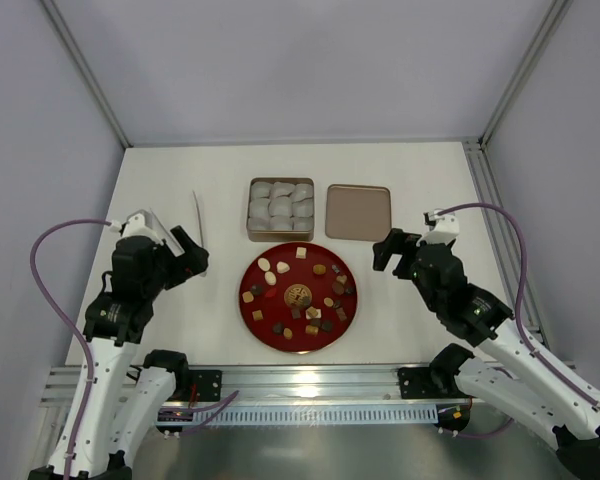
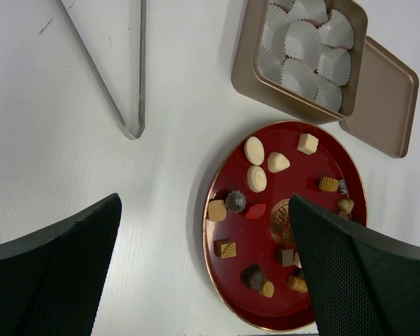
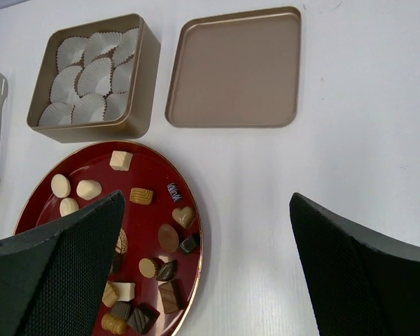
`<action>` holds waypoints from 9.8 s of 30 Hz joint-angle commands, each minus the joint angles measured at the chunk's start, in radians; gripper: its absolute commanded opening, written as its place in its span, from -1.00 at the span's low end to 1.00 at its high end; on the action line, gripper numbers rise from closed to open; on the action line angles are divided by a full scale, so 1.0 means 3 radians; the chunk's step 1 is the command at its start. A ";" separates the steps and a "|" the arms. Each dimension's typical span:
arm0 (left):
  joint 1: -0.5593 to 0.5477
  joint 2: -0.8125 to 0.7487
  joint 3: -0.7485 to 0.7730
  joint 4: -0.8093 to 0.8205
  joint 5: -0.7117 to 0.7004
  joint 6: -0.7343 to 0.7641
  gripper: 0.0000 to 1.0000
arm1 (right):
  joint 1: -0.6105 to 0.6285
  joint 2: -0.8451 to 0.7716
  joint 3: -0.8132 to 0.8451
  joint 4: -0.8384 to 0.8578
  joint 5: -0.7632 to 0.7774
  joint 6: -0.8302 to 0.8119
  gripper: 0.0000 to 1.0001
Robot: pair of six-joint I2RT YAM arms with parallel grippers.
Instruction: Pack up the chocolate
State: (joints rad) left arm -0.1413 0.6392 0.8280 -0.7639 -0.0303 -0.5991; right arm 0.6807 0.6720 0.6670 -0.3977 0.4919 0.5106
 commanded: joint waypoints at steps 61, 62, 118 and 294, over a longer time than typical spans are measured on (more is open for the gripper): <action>0.0456 0.4164 0.1315 0.0568 -0.0502 0.0320 0.41 | 0.0006 0.0066 -0.0362 0.0298 -0.0944 0.0164 0.99; 0.0456 0.4154 0.1330 0.0557 -0.0477 0.0305 0.35 | 0.0006 0.0071 -0.0357 0.0293 -0.0944 0.0164 0.99; -0.1736 0.1735 0.1776 -0.1181 -0.0840 -0.0033 -0.03 | 0.0011 0.0092 -0.0030 -0.0264 -0.0765 0.0200 1.00; -0.1160 0.4343 0.3350 -0.0440 -0.0973 0.0632 -0.15 | 0.0006 0.0158 -0.0117 -0.0464 -0.1011 0.0313 1.00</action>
State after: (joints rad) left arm -0.4950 1.9518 1.7924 -0.9146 -0.3065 -0.4286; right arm 0.6807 0.7189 0.6228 -0.5682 0.1867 0.5972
